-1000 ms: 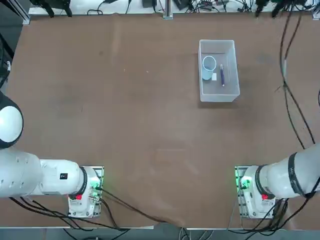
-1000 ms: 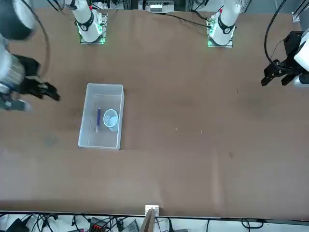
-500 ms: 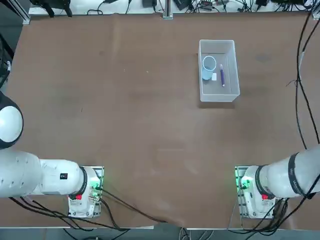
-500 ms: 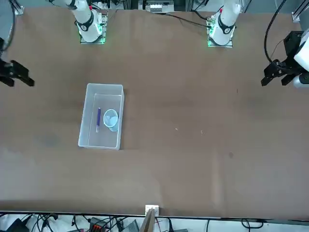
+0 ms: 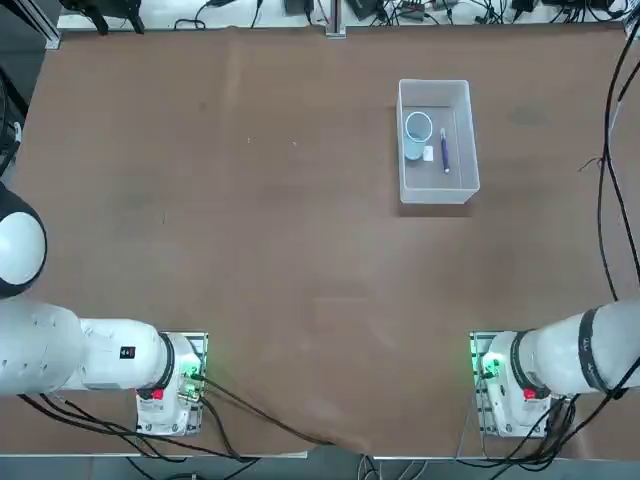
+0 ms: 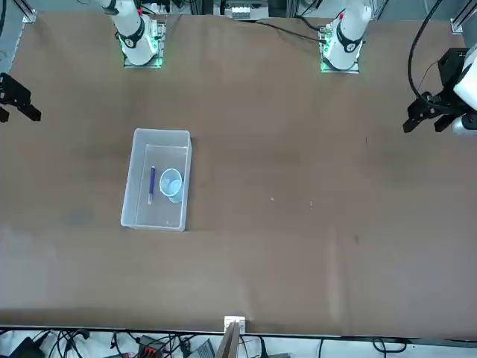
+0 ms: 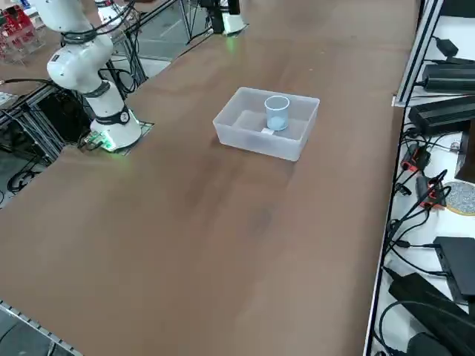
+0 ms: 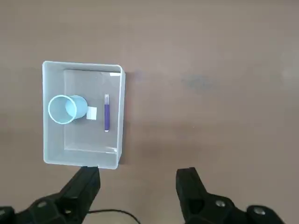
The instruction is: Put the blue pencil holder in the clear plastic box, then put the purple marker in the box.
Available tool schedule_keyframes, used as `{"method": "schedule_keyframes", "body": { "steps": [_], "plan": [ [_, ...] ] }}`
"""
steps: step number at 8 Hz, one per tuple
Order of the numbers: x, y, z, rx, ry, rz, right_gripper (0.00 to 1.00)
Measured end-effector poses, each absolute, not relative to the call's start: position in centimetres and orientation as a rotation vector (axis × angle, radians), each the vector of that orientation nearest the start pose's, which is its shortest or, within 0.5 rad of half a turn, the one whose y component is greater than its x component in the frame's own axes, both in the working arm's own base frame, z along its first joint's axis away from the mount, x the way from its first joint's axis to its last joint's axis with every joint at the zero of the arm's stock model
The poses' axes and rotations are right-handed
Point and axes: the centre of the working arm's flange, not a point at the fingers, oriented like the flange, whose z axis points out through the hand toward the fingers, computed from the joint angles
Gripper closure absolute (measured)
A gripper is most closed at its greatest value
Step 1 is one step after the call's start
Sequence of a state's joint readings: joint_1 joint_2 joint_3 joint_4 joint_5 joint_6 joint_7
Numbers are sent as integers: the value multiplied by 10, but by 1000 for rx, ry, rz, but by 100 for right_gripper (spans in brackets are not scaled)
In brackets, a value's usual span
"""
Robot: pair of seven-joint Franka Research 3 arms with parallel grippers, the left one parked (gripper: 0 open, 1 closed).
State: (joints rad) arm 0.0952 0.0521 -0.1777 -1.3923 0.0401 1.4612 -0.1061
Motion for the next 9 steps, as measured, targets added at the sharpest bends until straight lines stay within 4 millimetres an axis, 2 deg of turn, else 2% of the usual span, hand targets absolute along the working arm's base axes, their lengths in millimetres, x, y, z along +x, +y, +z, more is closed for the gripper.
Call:
{"method": "schedule_keyframes", "body": {
  "steps": [5,9],
  "plan": [
    [533,-38,663,-3149,-61,22,0],
    [531,-31,667,-3149,-81,9,0]
  ]
}}
